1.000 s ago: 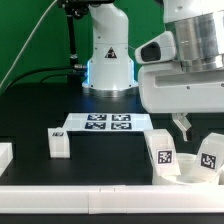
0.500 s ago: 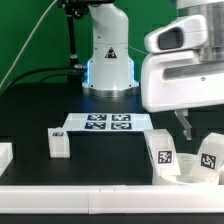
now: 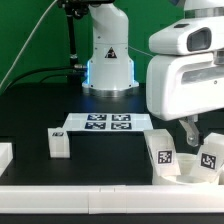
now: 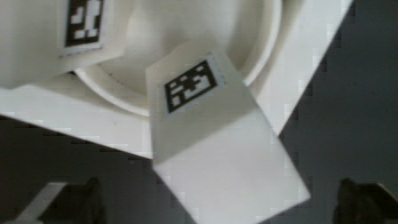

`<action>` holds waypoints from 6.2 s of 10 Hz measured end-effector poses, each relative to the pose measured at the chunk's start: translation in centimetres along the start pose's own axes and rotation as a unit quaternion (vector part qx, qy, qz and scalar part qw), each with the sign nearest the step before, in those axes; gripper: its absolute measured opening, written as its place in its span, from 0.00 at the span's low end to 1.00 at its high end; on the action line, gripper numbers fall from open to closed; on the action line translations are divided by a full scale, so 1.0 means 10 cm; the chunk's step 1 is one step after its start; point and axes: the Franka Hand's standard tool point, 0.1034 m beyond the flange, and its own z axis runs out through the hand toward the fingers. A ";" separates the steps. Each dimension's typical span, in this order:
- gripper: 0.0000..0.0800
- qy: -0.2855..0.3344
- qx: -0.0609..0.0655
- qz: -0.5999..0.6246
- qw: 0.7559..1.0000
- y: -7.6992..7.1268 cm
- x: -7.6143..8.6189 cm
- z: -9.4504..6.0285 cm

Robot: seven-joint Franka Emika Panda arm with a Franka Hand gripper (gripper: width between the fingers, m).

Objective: Assemble stool

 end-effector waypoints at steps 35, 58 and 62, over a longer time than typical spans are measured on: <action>0.69 0.047 -0.056 0.832 0.549 0.55 -0.54 0.14; 0.81 -0.039 -0.012 0.328 0.944 1.37 -1.92 -0.11; 0.81 -0.047 -0.015 0.233 0.971 1.37 -1.95 -0.09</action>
Offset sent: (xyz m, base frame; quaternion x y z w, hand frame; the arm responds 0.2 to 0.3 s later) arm -0.0018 0.0148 -0.0218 -0.0252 0.0259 0.0158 0.9992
